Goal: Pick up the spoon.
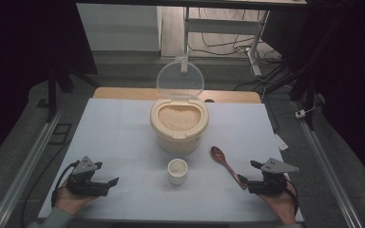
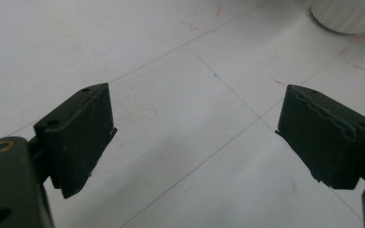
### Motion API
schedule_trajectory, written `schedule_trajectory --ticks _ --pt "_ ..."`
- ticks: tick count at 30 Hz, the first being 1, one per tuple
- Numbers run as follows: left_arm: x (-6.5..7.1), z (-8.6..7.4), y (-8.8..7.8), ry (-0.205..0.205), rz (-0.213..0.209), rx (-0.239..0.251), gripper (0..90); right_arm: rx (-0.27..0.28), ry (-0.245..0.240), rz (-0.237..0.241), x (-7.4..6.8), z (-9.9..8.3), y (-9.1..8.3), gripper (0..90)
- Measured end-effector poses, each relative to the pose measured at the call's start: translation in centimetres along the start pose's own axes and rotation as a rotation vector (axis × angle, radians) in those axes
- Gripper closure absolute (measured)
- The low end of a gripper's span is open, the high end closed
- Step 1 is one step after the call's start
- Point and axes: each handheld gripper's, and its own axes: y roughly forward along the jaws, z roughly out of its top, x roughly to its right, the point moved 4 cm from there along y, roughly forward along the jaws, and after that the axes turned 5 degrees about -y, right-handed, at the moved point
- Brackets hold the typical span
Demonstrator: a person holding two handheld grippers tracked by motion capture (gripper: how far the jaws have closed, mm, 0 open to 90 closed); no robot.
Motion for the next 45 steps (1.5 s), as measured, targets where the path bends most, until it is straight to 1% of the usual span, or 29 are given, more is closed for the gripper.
schedule_trajectory --ticks 3,10,14,21,27,31,33,34,35,36,37,38,39,43,45 --pt "0.0 0.0 0.1 0.0 -0.005 0.004 11.5 0.003 0.0 0.001 -0.1 0.1 -0.1 26.2" --pt "0.0 0.1 0.1 0.004 -0.002 0.006 11.5 -0.015 0.01 0.006 -0.2 0.1 -0.2 26.9" --pt "0.1 0.2 0.0 0.014 -0.006 0.012 11.4 -0.019 0.018 0.01 -0.3 0.2 0.0 27.7" --pt "-0.1 0.3 0.2 0.013 -0.006 0.013 11.3 -0.021 0.031 0.011 -0.2 0.4 -0.3 29.0" --pt "-0.1 0.5 0.3 0.007 -0.015 0.021 11.4 -0.032 0.033 0.011 -0.1 1.1 -0.2 29.9" --pt "0.1 0.3 0.4 0.017 -0.021 0.006 11.4 -0.044 0.037 0.002 -0.2 1.9 -0.4 31.1" --pt "0.2 0.2 0.3 0.019 -0.019 0.008 11.4 -0.063 0.03 -0.001 -0.4 2.4 -0.6 31.8" --pt "0.3 0.2 0.2 0.015 -0.019 0.013 11.4 -0.082 0.03 0.003 -0.5 2.7 -0.6 31.8" --pt "0.3 0.2 0.2 0.014 -0.019 0.014 11.4 -0.096 0.02 0.01 -0.5 3.1 -0.7 31.9" --pt "0.3 0.2 0.2 0.014 -0.019 0.014 11.4 -0.096 0.02 0.01 -0.5 3.1 -0.7 31.9" --pt "0.3 0.2 0.2 0.014 -0.018 0.012 11.4 -0.114 0.016 0.009 -0.7 3.5 -0.7 32.0" --pt "0.3 0.2 0.3 0.016 -0.016 0.006 11.4 -0.148 0.008 0.02 -0.8 4.2 -0.7 32.0" --pt "0.3 0.2 0.4 0.013 -0.015 0.005 11.4 -0.168 0.004 0.026 -0.9 4.5 -0.5 32.0" --pt "0.2 0.2 0.4 0.011 -0.017 0.005 11.4 -0.224 0.022 0.044 -0.9 5.9 0.2 32.2" --pt "0.2 0.2 0.5 0.009 -0.017 0.003 11.4 -0.262 0.022 0.044 -0.7 6.4 0.6 32.1"
